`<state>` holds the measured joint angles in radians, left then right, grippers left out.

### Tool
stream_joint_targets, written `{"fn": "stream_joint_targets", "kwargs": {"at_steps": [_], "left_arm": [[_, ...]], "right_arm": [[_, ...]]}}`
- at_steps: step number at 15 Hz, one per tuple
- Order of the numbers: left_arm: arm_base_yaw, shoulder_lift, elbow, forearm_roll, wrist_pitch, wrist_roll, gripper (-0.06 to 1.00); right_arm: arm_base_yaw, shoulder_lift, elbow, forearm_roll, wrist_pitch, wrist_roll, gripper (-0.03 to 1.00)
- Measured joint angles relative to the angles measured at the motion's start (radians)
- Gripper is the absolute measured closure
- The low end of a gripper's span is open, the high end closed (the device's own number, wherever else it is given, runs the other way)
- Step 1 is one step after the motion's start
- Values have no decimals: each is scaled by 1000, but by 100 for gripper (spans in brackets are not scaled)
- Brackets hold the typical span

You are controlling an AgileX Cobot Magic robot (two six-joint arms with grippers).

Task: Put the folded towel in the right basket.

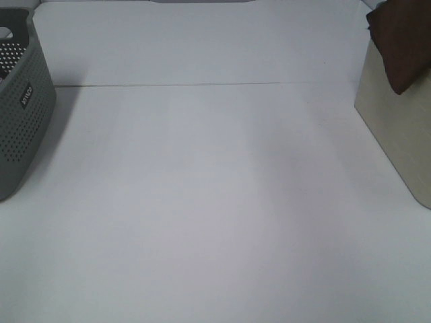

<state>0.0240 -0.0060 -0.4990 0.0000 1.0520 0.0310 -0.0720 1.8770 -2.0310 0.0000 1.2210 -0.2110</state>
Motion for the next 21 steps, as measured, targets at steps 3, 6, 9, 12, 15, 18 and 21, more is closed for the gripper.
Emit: {"fn": "stream_joint_targets", "kwargs": {"at_steps": [3, 6, 9, 12, 15, 18, 21], "left_arm": [[0, 0, 0, 0, 0, 0, 6], [0, 0, 0, 0, 0, 0, 6], [0, 0, 0, 0, 0, 0, 6], [0, 0, 0, 0, 0, 0, 6], [0, 0, 0, 0, 0, 0, 6], [0, 0, 0, 0, 0, 0, 6], [0, 0, 0, 0, 0, 0, 6]], "right_arm": [[-125, 5, 0, 33, 0, -8, 94], [-193, 59, 0, 61, 0, -16, 94], [-195, 121, 0, 59, -1, -12, 76], [-195, 169, 0, 0, -2, 21, 18], [-195, 172, 0, 6, -2, 33, 10], [-195, 131, 0, 119, -2, 37, 9], [-183, 46, 0, 206, -2, 36, 9]]}}
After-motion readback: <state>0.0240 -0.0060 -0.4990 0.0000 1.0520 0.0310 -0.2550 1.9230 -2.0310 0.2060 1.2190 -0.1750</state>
